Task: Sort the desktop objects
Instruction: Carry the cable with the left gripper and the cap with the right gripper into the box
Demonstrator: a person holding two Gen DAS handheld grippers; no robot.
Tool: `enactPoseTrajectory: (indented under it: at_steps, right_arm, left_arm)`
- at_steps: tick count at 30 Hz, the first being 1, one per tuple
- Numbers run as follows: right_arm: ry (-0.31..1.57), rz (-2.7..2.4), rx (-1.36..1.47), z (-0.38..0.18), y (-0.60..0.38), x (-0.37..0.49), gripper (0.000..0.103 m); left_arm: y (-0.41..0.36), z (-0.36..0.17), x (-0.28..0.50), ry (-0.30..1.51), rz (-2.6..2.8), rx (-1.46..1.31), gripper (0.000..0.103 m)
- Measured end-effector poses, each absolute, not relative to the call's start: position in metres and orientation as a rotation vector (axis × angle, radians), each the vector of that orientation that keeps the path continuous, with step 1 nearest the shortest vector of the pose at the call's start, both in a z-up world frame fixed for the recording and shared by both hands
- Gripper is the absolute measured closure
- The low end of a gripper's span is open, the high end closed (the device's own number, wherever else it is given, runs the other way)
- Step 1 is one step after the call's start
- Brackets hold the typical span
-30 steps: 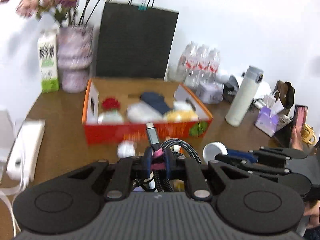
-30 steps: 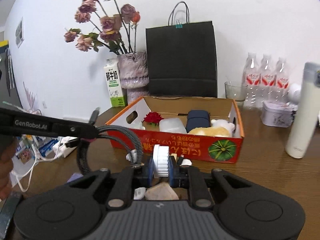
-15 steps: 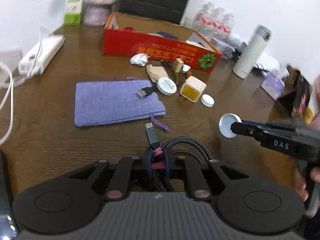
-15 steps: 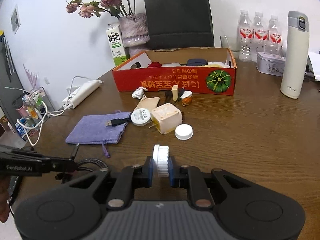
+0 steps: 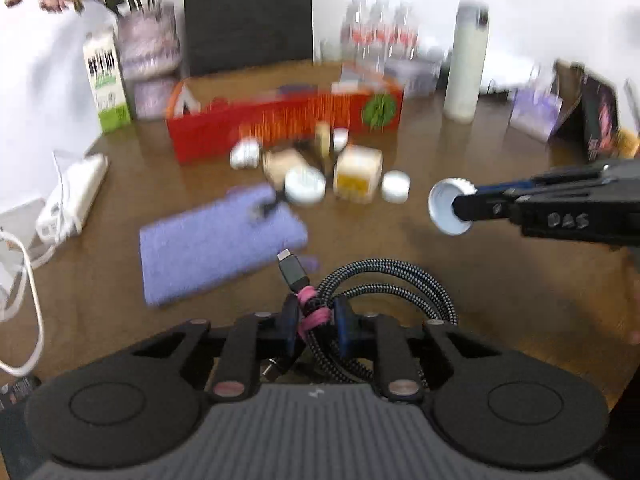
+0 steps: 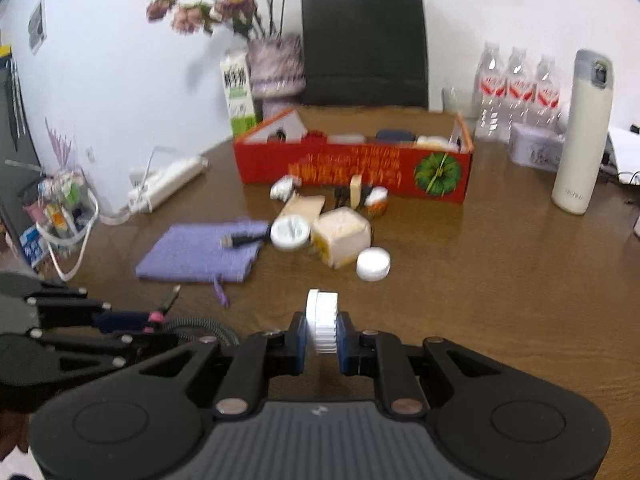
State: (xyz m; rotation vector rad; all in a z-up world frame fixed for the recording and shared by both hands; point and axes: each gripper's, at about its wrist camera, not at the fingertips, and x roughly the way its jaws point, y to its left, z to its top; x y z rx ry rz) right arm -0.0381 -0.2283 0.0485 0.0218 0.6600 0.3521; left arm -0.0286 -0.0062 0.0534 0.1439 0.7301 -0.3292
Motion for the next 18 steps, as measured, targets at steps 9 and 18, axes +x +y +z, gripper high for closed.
enactPoseTrajectory:
  at_steps: [9, 18]
  right_arm:
    - [0.460, 0.329, 0.073, 0.120, -0.229, 0.039, 0.089]
    - [0.486, 0.315, 0.092, 0.138, -0.206, 0.199, 0.089]
  left_arm:
    - [0.000, 0.150, 0.094, 0.596, -0.311, 0.147, 0.084]
    - [-0.015, 0.130, 0.312, 0.728, -0.176, 0.051, 0.084]
